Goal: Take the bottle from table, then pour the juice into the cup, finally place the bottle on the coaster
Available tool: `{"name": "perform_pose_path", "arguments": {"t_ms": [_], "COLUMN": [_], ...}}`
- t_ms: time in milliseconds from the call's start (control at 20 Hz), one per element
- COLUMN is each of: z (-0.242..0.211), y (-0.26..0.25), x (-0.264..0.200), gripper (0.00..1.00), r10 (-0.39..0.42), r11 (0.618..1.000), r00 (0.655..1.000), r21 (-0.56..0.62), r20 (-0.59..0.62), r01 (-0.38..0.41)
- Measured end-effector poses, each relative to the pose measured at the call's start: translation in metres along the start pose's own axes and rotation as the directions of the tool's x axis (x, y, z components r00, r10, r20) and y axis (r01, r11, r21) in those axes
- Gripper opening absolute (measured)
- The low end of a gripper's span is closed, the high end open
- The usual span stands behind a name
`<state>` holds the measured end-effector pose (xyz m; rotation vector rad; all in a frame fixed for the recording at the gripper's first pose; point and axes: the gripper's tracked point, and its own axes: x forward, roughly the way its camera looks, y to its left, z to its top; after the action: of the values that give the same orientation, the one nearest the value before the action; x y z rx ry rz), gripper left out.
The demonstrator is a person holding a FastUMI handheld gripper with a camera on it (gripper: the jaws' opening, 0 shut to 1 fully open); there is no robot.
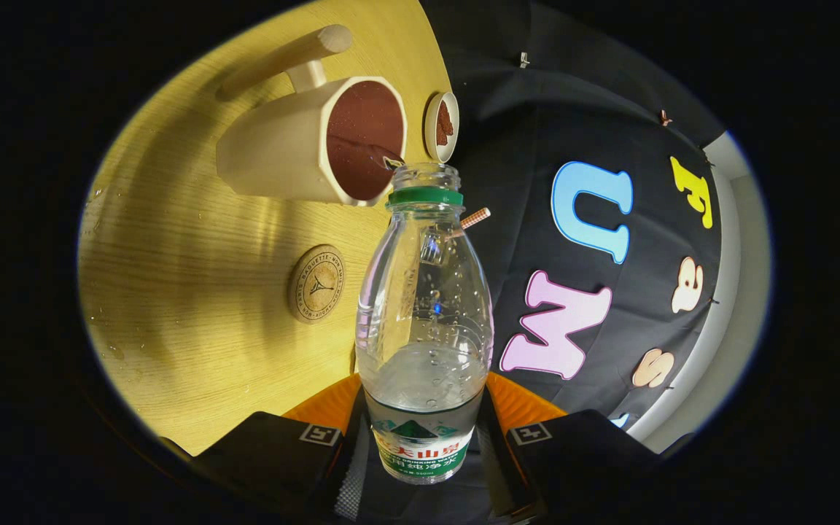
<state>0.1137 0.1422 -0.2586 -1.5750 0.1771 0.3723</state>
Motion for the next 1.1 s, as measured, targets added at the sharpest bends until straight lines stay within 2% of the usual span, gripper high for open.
{"name": "perform_pose_path", "arguments": {"t_ms": [1100], "z": [0.007], "y": [-0.023], "x": [0.004], "gripper": [0.69], "r10": [-0.049], "r11": [0.994], "r00": [0.998], "r21": [-0.1], "r20": [0.025], "r01": [0.051]}}
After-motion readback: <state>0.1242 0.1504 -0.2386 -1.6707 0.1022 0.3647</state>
